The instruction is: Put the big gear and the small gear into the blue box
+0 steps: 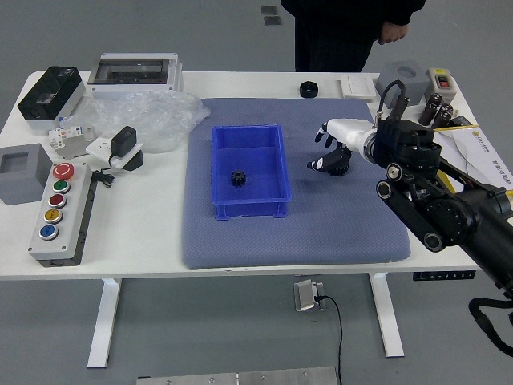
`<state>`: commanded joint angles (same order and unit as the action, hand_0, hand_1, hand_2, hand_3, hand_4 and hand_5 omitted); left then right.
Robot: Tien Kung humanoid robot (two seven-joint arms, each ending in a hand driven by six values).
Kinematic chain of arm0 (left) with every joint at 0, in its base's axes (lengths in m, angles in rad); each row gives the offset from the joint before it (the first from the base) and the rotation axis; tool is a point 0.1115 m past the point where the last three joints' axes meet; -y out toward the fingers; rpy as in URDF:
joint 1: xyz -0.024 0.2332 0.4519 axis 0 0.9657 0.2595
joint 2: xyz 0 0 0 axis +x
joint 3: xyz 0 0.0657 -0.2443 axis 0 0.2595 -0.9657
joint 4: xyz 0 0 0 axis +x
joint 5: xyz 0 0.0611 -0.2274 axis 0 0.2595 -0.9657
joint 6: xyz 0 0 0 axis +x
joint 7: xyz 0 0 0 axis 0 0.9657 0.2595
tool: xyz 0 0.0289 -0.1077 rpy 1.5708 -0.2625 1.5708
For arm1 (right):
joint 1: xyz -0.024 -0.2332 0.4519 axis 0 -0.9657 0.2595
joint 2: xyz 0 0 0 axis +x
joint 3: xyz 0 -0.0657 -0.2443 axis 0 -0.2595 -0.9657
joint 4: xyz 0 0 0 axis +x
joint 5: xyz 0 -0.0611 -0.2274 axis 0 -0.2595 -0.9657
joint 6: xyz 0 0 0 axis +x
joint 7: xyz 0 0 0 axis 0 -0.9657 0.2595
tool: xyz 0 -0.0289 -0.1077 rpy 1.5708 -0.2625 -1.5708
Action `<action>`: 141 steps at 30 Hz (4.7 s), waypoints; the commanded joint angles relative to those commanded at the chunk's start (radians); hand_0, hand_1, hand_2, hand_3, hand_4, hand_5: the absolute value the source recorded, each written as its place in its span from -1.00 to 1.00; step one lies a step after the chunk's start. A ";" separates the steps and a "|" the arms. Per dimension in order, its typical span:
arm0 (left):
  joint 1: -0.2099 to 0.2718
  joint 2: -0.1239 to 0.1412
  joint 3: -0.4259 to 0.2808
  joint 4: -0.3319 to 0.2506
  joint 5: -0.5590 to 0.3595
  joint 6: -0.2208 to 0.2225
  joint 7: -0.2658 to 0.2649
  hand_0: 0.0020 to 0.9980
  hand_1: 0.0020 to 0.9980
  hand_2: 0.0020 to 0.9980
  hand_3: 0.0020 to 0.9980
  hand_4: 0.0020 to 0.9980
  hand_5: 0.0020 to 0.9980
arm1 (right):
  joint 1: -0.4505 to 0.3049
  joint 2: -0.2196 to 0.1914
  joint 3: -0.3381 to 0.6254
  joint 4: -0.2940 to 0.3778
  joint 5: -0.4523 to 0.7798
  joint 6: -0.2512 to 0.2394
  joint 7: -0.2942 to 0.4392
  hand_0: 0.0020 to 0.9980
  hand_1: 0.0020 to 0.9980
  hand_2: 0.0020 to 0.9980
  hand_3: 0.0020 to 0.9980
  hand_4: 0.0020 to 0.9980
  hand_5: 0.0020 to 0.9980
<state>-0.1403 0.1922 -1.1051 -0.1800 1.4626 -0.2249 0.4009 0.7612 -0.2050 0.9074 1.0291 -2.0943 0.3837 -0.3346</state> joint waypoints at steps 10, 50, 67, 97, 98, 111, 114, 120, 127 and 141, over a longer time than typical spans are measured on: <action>0.000 -0.001 0.000 0.000 0.001 0.000 0.000 0.66 0.59 0.56 0.52 0.34 -0.28 | 0.018 0.008 -0.043 -0.040 -0.092 -0.043 0.018 0.38 0.36 0.51 0.59 0.44 -0.25; -0.006 -0.009 0.011 0.000 -0.010 0.001 -0.002 0.66 0.59 0.56 0.52 0.33 -0.28 | 0.076 0.060 -0.134 -0.228 -0.175 -0.070 0.064 0.50 0.44 0.67 0.78 0.45 -0.38; -0.008 -0.011 0.014 0.000 -0.009 0.000 -0.003 0.66 0.58 0.56 0.52 0.33 -0.29 | 0.075 0.070 -0.108 -0.327 -0.175 -0.116 0.090 0.48 0.40 0.61 0.69 0.43 -0.40; -0.010 -0.015 0.016 0.000 -0.011 0.000 -0.003 0.66 0.58 0.56 0.52 0.33 -0.28 | 0.061 0.109 -0.101 -0.373 -0.175 -0.135 0.087 0.33 0.23 0.38 0.40 0.34 -0.43; -0.010 -0.015 0.016 0.000 -0.011 0.000 -0.003 0.66 0.58 0.56 0.52 0.33 -0.28 | 0.060 0.110 -0.100 -0.375 -0.175 -0.139 0.086 0.33 0.23 0.38 0.40 0.34 -0.43; -0.009 -0.016 0.018 0.000 -0.015 0.001 -0.003 0.66 0.58 0.56 0.52 0.33 -0.29 | 0.054 0.114 -0.091 -0.378 -0.175 -0.209 0.075 0.16 -0.03 0.09 0.21 0.21 -0.35; -0.009 -0.017 0.018 0.000 -0.016 0.001 -0.003 0.66 0.58 0.56 0.52 0.33 -0.29 | 0.054 0.113 -0.090 -0.376 -0.175 -0.219 0.073 0.10 -0.11 -0.02 0.07 0.18 -0.40; -0.009 -0.014 0.018 0.000 -0.016 0.002 -0.003 0.66 0.58 0.56 0.52 0.33 -0.29 | 0.057 0.102 -0.087 -0.363 -0.175 -0.223 0.068 0.08 -0.14 -0.07 0.01 0.19 -0.40; -0.007 -0.010 0.017 0.000 -0.017 0.002 -0.003 0.66 0.58 0.56 0.52 0.33 -0.29 | 0.061 0.066 -0.087 -0.303 -0.175 -0.212 0.056 0.08 -0.14 -0.08 0.00 0.19 -0.40; -0.002 0.003 0.010 0.000 -0.017 0.005 -0.002 0.66 0.58 0.56 0.52 0.33 -0.29 | 0.053 -0.056 -0.074 -0.016 -0.175 -0.169 0.009 0.08 -0.14 -0.08 -0.01 0.14 -0.38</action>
<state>-0.1426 0.1953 -1.0955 -0.1800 1.4461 -0.2202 0.3987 0.8146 -0.2612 0.8332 1.0128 -2.2689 0.2148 -0.3256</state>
